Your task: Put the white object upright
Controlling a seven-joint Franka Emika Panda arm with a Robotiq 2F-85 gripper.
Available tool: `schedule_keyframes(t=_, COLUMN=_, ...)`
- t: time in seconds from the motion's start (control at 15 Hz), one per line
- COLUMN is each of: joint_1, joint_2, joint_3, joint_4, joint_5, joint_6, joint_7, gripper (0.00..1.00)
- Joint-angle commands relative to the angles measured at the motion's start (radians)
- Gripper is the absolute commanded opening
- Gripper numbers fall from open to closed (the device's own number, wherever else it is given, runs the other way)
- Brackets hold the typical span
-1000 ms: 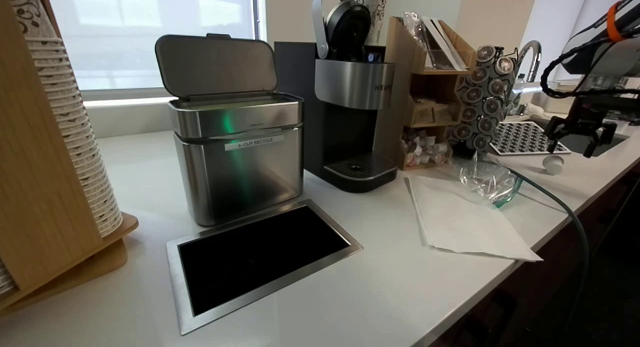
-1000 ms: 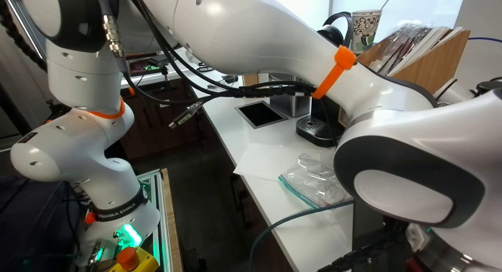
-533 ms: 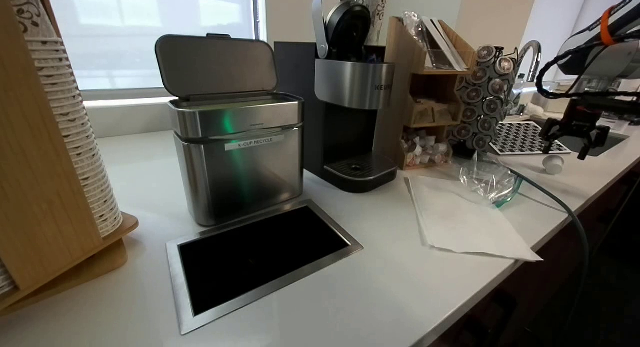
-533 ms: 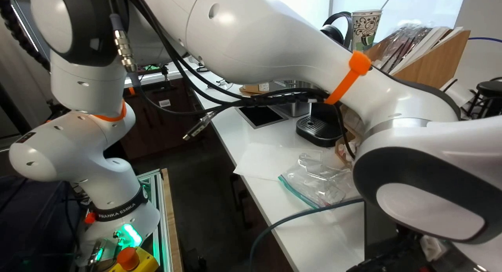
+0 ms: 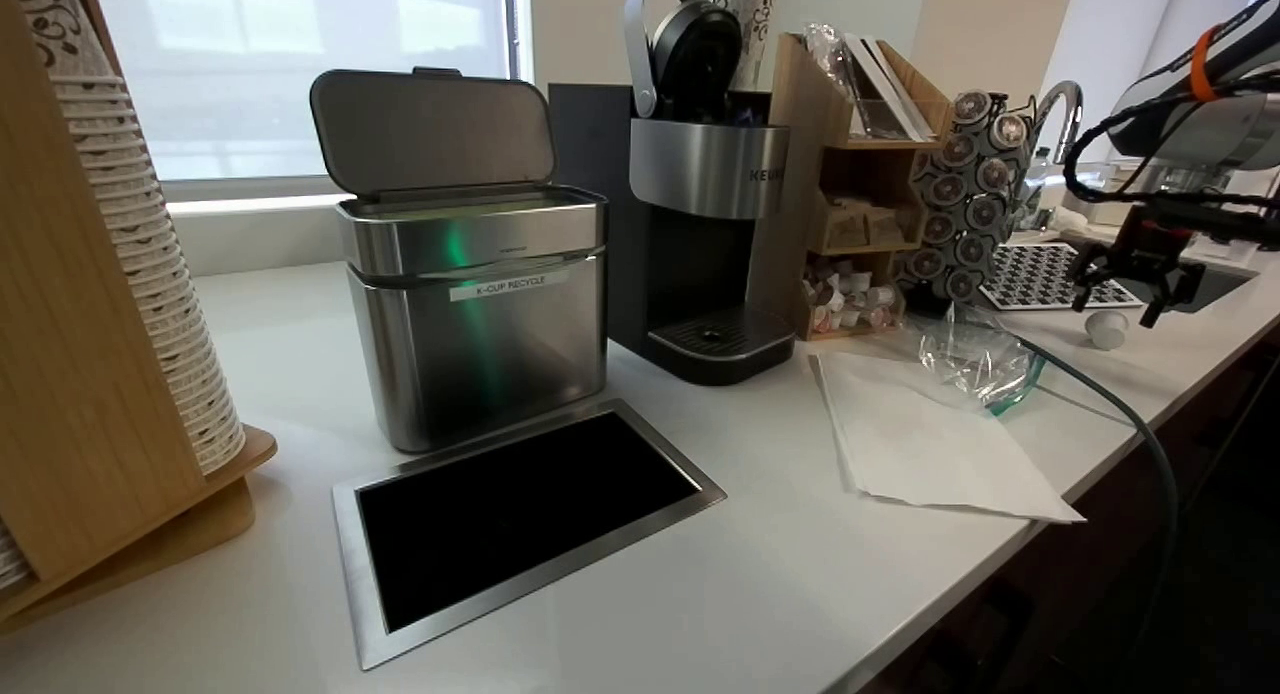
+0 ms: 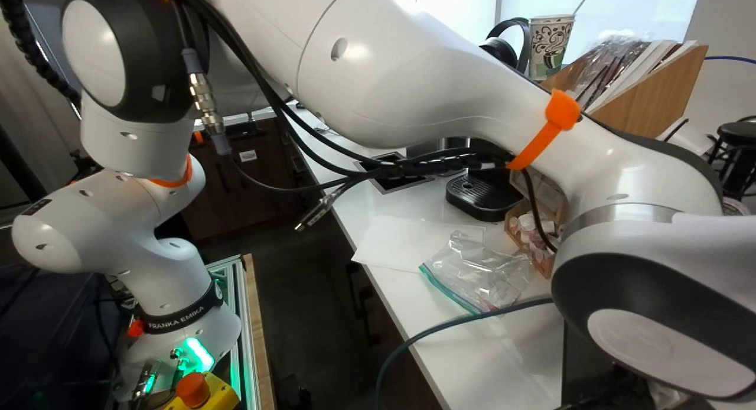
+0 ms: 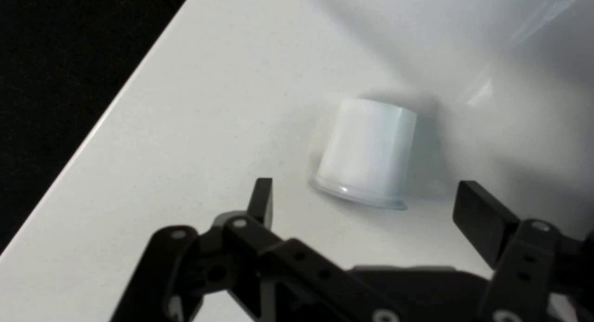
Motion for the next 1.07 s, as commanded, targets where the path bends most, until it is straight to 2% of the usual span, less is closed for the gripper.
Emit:
schedule_keyframes(t=0.0, joint_1=-0.023, joint_2=0.039, joint_3=0.016, joint_4=0.064, joint_5=0.017, joint_6=-0.065, joint_7=0.034, gripper=1.00)
schedule_keyframes(t=0.47, joint_1=-0.014, joint_2=0.065, joint_3=0.003, joint_4=0.092, joint_5=-0.001, joint_6=-0.077, joint_7=0.095, gripper=1.00)
schedule_keyframes(t=0.6, joint_1=-0.016, joint_2=0.068, joint_3=0.004, joint_4=0.095, joint_5=0.001, joint_6=-0.080, joint_7=0.105, gripper=0.96)
schedule_keyframes(t=0.67, joint_1=-0.015, joint_2=0.068, joint_3=0.004, joint_4=0.093, joint_5=0.001, joint_6=-0.079, joint_7=0.108, gripper=0.91)
schedule_keyframes(t=0.8, joint_1=-0.013, joint_2=0.072, joint_3=0.004, joint_4=0.097, joint_5=-0.001, joint_6=-0.079, joint_7=0.119, gripper=0.71)
schedule_keyframes(t=1.0, joint_1=-0.010, joint_2=0.072, joint_3=0.002, joint_4=0.096, joint_5=-0.004, joint_6=-0.076, joint_7=0.130, gripper=0.50)
